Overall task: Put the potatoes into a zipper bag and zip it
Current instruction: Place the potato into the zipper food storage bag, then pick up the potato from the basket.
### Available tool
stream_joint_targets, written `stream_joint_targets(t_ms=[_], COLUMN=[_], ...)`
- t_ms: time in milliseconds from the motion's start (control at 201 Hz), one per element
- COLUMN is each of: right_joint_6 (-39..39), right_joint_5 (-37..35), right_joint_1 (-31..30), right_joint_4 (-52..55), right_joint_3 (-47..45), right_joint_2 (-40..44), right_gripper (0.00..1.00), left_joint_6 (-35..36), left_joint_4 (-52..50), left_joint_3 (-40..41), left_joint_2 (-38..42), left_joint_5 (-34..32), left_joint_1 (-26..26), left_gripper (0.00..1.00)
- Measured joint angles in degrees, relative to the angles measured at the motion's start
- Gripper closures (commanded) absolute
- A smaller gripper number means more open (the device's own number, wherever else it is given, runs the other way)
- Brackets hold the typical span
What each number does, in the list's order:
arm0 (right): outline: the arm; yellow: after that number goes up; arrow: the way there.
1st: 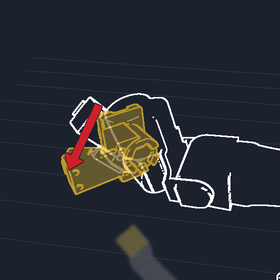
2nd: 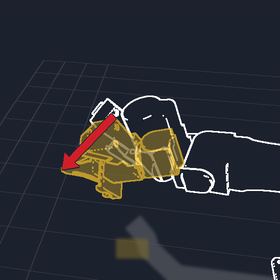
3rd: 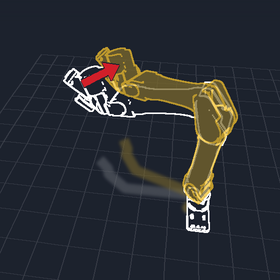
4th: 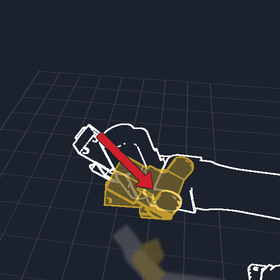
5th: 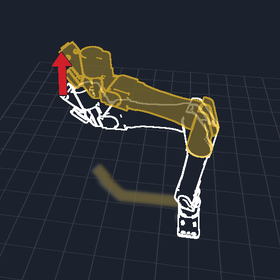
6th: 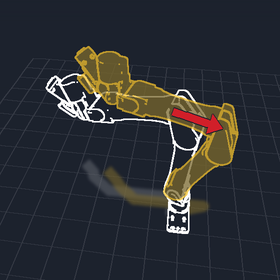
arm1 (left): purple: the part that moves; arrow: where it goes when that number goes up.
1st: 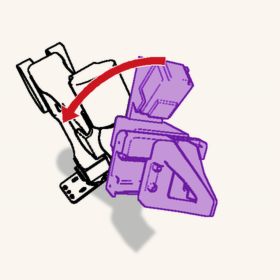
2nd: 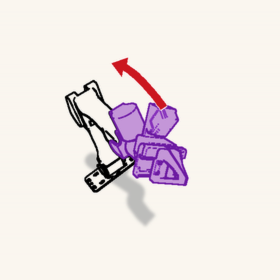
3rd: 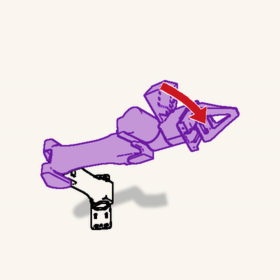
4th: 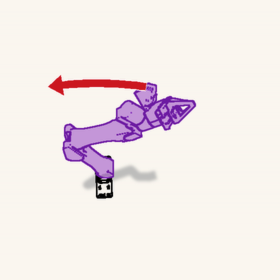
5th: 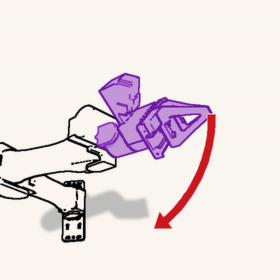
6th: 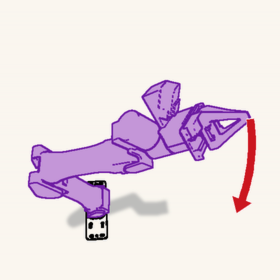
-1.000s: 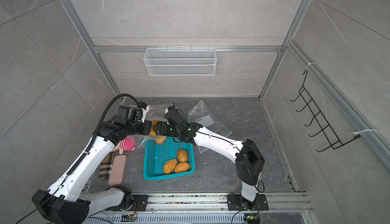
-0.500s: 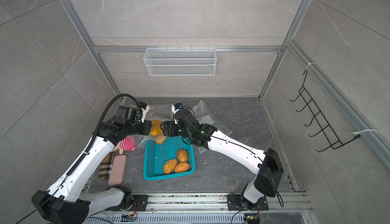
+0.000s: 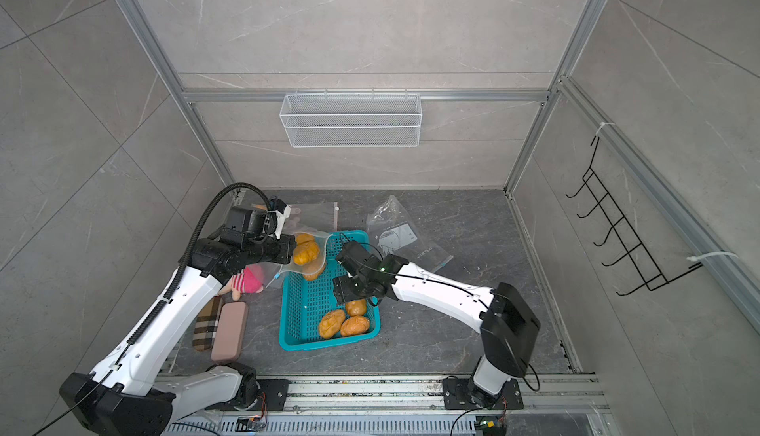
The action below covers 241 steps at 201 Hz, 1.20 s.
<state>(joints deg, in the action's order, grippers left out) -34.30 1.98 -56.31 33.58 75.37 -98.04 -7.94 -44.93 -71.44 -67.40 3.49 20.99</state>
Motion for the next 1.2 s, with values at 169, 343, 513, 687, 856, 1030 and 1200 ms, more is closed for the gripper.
stream_joint_targets(t_ms=[169,343,513,687,856,1030,1200], right_joint_6=[-0.1,-0.4,-0.7,-0.8,-0.8,-0.8,-0.8], right_joint_5=[-4.5,-9.3,-13.0,-16.4,-18.4,-19.4,-19.3], right_joint_1=[-1.6,-2.3,-3.3,-4.4,-4.7,-4.8,-5.2], right_joint_4=[5.1,8.5,11.0,14.6,17.9,19.7,20.3], right_joint_3=[3.8,9.2,12.8,16.0,19.0,21.1,21.1], right_joint_2=[-7.3,-11.0,-15.0,-18.5,-20.1,-22.7,-24.9], right_gripper=[0.28,0.28,0.27,0.27,0.26,0.26,0.26], left_joint_6=[0.0,0.0,0.0,0.0,0.0,0.0,0.0], left_joint_4=[0.0,0.0,0.0,0.0,0.0,0.0,0.0], left_joint_3=[0.0,0.0,0.0,0.0,0.0,0.0,0.0], left_joint_2=[0.0,0.0,0.0,0.1,0.1,0.1,0.1], left_joint_5=[0.0,-0.1,-0.1,-0.2,-0.2,-0.3,-0.4], left_joint_1=[0.0,0.1,0.4,0.4,0.4,0.5,0.6], left_gripper=[1.00,1.00,1.00,1.00,1.00,1.00,1.00])
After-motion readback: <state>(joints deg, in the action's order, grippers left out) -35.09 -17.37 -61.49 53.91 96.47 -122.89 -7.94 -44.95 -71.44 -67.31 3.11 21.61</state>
